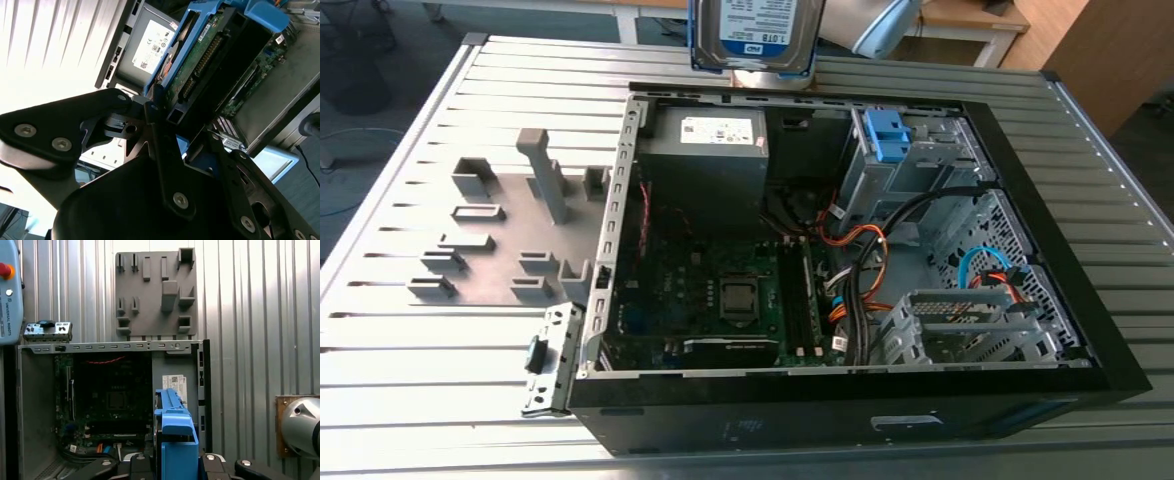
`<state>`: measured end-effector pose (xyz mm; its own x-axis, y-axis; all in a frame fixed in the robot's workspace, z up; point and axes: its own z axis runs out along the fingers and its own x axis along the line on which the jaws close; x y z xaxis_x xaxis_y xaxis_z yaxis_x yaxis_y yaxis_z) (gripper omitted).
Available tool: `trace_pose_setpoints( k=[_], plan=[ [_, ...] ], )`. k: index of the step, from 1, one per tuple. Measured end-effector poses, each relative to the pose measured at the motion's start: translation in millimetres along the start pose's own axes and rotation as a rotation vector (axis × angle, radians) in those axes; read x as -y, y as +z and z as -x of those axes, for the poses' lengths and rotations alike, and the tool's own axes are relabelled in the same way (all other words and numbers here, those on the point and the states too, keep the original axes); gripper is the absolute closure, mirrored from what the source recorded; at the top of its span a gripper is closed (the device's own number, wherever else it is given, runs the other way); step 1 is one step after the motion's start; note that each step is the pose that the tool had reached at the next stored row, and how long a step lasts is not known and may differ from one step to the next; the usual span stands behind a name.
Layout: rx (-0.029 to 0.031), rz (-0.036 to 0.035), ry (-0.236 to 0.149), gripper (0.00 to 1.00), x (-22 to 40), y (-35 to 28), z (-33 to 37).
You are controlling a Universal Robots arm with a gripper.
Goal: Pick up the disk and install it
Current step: 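Pick up the disk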
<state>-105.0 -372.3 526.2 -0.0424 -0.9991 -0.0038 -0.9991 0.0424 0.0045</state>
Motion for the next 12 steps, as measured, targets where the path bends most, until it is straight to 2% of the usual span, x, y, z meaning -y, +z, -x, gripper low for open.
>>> trace_pose_setpoints(
  k=[12],
  plan=[
    [0.0, 0.0, 0.0, 0.64, 0.5, 0.0, -11.5]
  ],
)
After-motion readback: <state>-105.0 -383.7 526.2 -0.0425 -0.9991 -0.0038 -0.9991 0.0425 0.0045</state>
